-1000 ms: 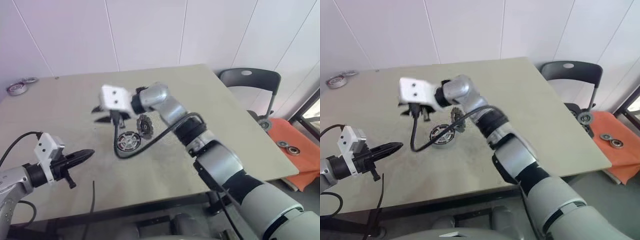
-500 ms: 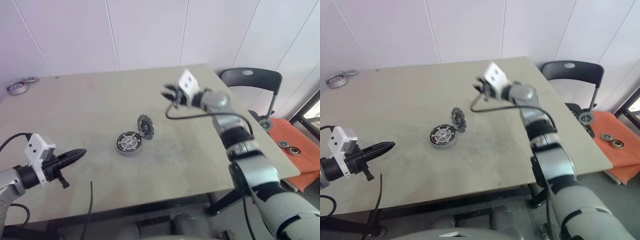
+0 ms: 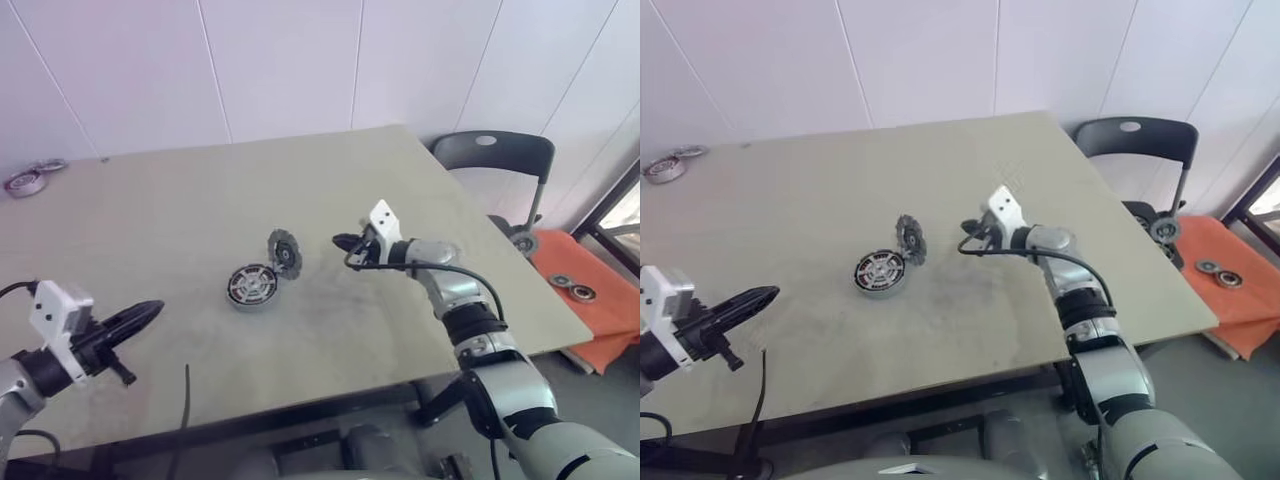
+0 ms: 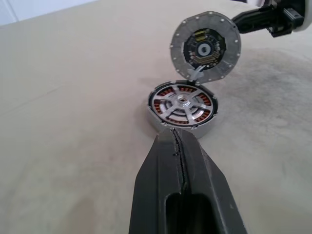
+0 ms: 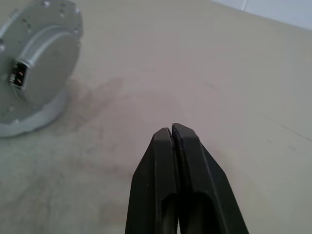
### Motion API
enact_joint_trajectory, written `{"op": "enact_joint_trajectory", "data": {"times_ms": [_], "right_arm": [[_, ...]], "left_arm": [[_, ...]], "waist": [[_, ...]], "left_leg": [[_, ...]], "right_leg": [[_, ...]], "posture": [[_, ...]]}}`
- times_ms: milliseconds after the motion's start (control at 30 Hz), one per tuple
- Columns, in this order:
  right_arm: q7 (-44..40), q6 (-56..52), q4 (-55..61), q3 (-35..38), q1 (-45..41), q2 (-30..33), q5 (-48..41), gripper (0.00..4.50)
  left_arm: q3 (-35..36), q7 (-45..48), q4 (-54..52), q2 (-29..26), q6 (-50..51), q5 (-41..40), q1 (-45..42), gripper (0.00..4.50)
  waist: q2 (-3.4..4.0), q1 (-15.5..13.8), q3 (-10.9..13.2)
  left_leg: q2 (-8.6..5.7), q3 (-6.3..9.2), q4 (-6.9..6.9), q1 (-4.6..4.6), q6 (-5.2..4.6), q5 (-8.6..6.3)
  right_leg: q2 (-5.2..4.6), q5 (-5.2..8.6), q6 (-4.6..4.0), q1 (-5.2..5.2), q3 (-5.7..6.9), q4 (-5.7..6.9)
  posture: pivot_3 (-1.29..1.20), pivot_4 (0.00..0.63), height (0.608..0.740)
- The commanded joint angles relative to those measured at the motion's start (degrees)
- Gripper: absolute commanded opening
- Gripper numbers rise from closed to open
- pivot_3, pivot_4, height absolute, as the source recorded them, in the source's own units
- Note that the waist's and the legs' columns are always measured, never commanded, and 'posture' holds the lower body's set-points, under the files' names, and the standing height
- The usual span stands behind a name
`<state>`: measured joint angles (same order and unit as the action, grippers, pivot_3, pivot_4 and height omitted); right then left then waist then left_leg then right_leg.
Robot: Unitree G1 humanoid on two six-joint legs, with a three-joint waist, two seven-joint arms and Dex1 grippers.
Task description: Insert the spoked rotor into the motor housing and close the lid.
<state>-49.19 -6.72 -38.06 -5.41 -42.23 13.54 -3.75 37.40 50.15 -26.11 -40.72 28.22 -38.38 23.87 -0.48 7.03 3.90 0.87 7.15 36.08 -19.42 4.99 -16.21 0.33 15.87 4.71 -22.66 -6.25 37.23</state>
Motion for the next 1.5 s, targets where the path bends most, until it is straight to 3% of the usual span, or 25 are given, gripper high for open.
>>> {"op": "enact_joint_trajectory", "data": {"times_ms": [33, 167, 600, 867, 1233, 1500], "right_arm": [[-0.8, -0.4, 1.4, -0.1, -2.5, -1.1, -1.3, 0.02], [-3.6, -3.0, 0.8, -1.5, -2.9, -2.7, -1.3, 0.02], [-8.8, -14.1, 12.5, -7.5, 0.3, -5.3, -2.7, 0.02], [-8.3, -12.3, 10.9, -8.2, -1.5, -5.2, -1.6, 0.02], [0.4, -6.4, 1.4, -6.8, -5.5, -8.2, -0.3, 0.02], [-2.7, -3.0, -3.0, -7.8, -5.7, -6.3, 1.1, 0.02]], "left_arm": [[4.5, 2.0, -1.4, -2.0, 0.1, -0.9, 2.6, 0.00], [6.5, 2.4, -0.5, -2.9, 0.3, -1.2, 3.4, 0.00], [2.2, 0.6, -1.6, -1.6, 0.6, -1.0, 2.1, 0.00], [0.3, 0.8, -0.7, -2.2, 0.2, -0.5, 1.1, 0.00], [-1.5, -0.1, -0.7, -1.8, 0.3, -0.1, -0.9, 0.00], [-2.0, -0.3, -0.7, -2.1, 0.3, -0.1, -1.5, 0.00]], "waist": [[-0.01, 0.1, 0.0], [0.00, 0.1, 0.0], [0.03, 0.1, 0.0], [-0.01, 0.2, 0.0], [0.00, 0.3, 0.0], [-0.01, 0.2, 0.0]], "left_leg": [[0.00, 0.00, -0.01, -0.01, 0.00, 0.00], [0.01, 0.00, -0.06, 0.01, 0.00, 0.00], [0.01, 0.00, -0.06, 0.00, 0.01, 0.00], [0.01, 0.00, -0.08, -0.01, 0.01, 0.00], [0.01, 0.00, -0.08, 0.00, 0.01, 0.00], [0.01, 0.00, -0.10, -0.02, 0.01, 0.00]], "right_leg": [[0.00, 0.01, -0.01, 0.00, 0.00, -0.02], [0.00, 0.04, -0.08, -0.01, 0.02, -0.03], [0.00, 0.05, -0.07, -0.04, 0.03, -0.03], [0.00, 0.05, -0.07, -0.06, 0.03, -0.03], [0.00, 0.04, -0.07, -0.06, 0.02, -0.02], [0.00, 0.03, -0.04, -0.06, 0.02, -0.03]], "posture": [[0.00, 0.000, 0.740], [0.00, 0.000, 0.740], [0.00, 0.000, 0.740], [0.00, 0.000, 0.740], [0.00, 0.000, 0.740], [0.00, 0.000, 0.740]]}}
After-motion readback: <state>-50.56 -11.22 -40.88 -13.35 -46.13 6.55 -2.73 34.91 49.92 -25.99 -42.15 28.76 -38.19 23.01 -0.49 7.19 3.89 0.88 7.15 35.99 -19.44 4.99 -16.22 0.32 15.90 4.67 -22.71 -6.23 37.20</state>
